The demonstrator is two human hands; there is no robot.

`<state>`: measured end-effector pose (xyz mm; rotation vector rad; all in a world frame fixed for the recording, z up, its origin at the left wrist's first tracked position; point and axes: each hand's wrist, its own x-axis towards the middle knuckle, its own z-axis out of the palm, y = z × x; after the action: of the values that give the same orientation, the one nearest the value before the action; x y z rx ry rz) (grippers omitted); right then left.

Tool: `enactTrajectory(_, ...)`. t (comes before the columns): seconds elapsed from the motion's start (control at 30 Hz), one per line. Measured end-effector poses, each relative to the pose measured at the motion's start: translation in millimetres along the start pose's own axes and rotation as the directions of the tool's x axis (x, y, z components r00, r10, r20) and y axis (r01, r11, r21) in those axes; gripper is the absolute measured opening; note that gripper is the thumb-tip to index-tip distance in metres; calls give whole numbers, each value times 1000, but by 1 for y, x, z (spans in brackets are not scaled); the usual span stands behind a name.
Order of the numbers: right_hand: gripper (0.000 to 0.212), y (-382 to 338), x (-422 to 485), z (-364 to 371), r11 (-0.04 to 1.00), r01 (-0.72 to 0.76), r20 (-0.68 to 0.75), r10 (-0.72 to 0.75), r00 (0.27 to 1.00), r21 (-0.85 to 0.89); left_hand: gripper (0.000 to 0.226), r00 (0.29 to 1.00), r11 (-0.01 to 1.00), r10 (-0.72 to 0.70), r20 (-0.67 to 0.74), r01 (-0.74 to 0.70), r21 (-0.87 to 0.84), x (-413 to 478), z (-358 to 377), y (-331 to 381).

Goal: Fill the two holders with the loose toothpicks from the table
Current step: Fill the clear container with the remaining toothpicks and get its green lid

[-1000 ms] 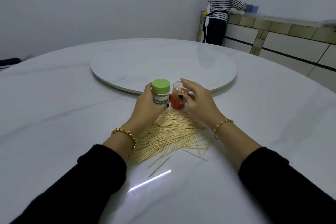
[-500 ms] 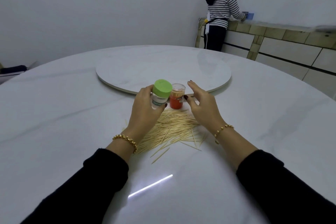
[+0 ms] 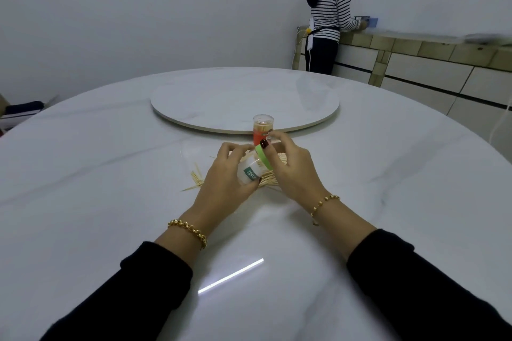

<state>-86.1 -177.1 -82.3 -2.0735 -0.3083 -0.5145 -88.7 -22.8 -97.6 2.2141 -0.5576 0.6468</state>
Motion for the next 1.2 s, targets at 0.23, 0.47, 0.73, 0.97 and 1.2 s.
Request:
enactTrajectory(0.23, 35, -15, -8, -2, 966, -39, -33, 31, 999, -255, 62, 999, 997, 6, 33, -3, -78, -7, 4, 11)
enactTrajectory(0.47, 43, -26, -9, -4, 972, 47, -56, -62, 996, -228, 32, 985, 981, -117, 129, 135, -141, -7, -1, 14)
enactTrajectory(0.73, 25, -28, -7, -5, 970, 174, -32, -182, 983, -170, 28, 906, 942, -186, 381, 275, -192, 0, -20, 21)
enactTrajectory(0.97, 24, -26, -5, -14, 934, 356, 149, -357, 922, 29, 33, 731, 809, -185, 657, 493, -321, 6, -39, 25)
enactTrajectory(1.2, 59, -22, 2, -30, 973, 221, 184, -207, 961, -58, 24, 918, 965, -239, 317, 261, -28, 6, -41, 8)
